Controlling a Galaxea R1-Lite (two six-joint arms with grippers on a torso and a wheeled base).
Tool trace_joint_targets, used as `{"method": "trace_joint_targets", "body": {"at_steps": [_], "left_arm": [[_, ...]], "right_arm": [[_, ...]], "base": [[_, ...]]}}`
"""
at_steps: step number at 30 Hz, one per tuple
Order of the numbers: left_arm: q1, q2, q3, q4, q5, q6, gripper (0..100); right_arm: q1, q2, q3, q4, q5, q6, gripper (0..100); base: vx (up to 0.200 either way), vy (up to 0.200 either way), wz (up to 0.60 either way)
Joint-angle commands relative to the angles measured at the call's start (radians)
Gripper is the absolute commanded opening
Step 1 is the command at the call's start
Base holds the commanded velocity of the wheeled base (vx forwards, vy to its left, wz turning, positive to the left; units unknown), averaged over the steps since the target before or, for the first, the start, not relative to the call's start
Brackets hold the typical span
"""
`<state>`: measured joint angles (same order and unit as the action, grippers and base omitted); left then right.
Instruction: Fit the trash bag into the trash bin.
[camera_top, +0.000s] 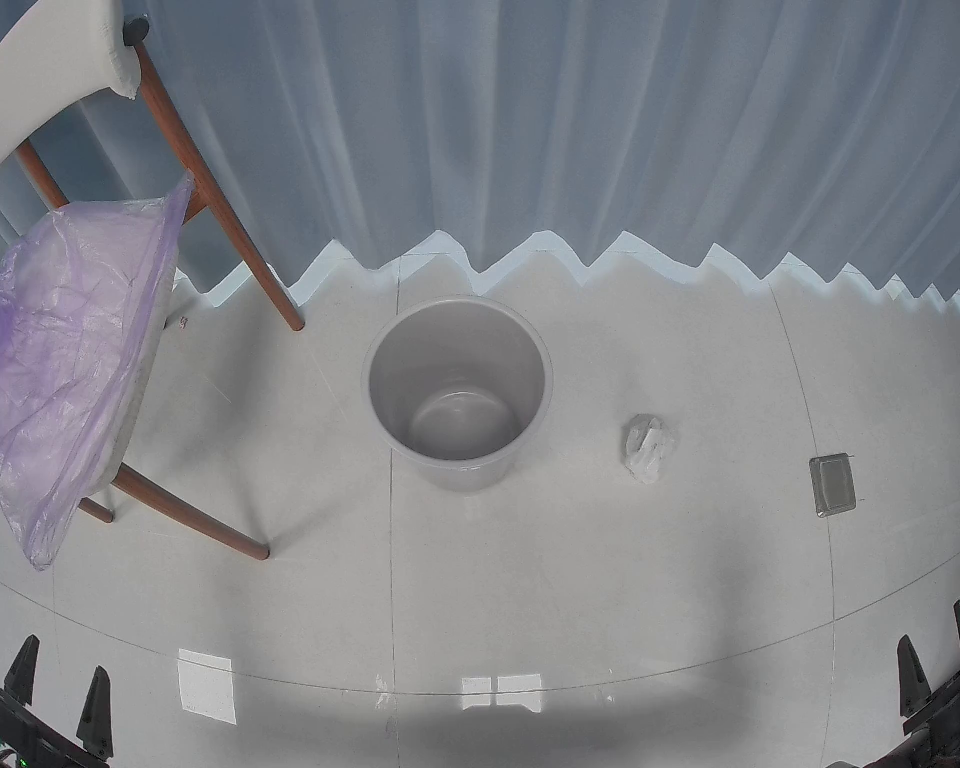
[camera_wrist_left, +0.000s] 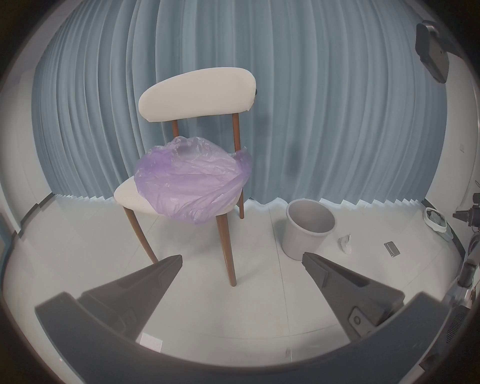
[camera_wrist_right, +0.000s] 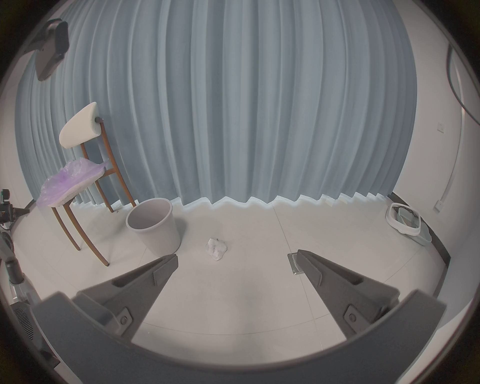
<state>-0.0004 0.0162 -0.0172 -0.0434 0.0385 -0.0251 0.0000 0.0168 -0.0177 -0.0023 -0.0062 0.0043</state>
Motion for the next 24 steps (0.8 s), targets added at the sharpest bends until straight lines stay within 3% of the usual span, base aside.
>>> {"method": "trace_joint_targets", "body": {"at_steps": [1, 8, 10, 13, 19, 24], "left_arm": [[0.002, -0.016, 0.017, -0.062, 0.001, 0.008, 100], [0.002, -0.016, 0.017, -0.15, 0.001, 0.034, 100], [0.002, -0.015, 0.01, -0.194, -0.008, 0.116, 100], [-0.001, -0.007, -0.036, -0.176, -0.039, 0.136, 100], [-0.01, 0.149, -0.26, 0.057, -0.164, 0.212, 100], [-0.012, 0.312, -0.366, 0.089, -0.174, 0.212, 100]], "right_arm": [[0.0, -0.015, 0.018, -0.001, 0.0, 0.0, 100], [0.0, -0.017, 0.018, -0.002, 0.0, 0.0, 100], [0.0, -0.015, 0.018, -0.001, 0.002, 0.0, 100], [0.0, -0.015, 0.018, -0.002, 0.003, 0.0, 100], [0.0, -0.015, 0.018, -0.002, 0.005, 0.005, 100], [0.0, -0.017, 0.018, -0.002, 0.0, 0.011, 100]], "base": [[0.0, 0.0, 0.0], [0.0, 0.0, 0.0], [0.0, 0.0, 0.0], [0.0, 0.0, 0.0], [0.0, 0.0, 0.0], [0.0, 0.0, 0.0]]}}
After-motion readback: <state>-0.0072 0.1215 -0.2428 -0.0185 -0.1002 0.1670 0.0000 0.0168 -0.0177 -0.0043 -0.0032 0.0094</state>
